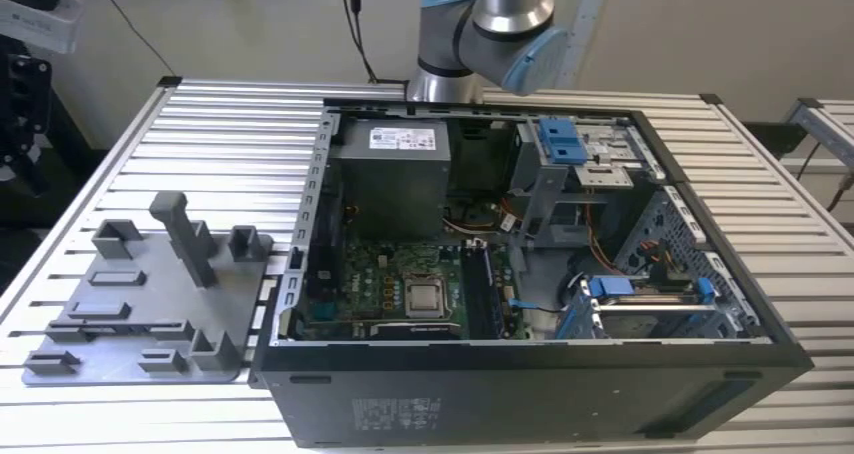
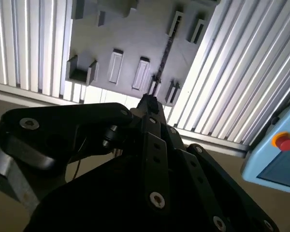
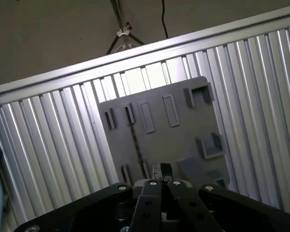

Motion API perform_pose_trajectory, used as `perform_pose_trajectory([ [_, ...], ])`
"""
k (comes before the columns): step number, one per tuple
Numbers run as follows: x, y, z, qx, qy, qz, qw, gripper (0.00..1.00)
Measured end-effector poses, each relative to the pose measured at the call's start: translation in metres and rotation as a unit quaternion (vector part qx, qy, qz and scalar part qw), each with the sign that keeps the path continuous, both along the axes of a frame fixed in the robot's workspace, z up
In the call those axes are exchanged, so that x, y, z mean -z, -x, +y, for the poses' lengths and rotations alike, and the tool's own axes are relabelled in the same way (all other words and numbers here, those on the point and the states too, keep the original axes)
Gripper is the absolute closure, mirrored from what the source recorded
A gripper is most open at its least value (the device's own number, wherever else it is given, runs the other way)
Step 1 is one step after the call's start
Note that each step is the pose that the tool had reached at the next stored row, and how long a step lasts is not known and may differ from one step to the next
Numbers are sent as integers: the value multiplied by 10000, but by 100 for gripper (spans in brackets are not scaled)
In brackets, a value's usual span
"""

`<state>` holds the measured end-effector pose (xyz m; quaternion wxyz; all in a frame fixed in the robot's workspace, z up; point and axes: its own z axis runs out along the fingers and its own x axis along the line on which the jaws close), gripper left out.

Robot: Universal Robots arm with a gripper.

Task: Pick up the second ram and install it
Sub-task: 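Pick up the second ram and move it above second insertion slot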

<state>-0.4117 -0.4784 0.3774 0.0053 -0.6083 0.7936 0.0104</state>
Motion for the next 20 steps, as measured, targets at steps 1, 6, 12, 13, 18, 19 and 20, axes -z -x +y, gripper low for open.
perform_pose_trajectory([
  [1,1,0,0,-74,3,-18,10000,89],
  [6,8,0,0,-483,5,-70,9988,89],
  [12,21,4,0,-999,2,-74,9950,89],
  [13,25,6,-1,-1072,1,-74,9942,89],
  [18,29,11,7,-1146,1,-73,9934,89],
  [19,30,11,9,-1146,1,-73,9934,89],
  [20,29,10,12,-1146,1,-73,9934,89],
])
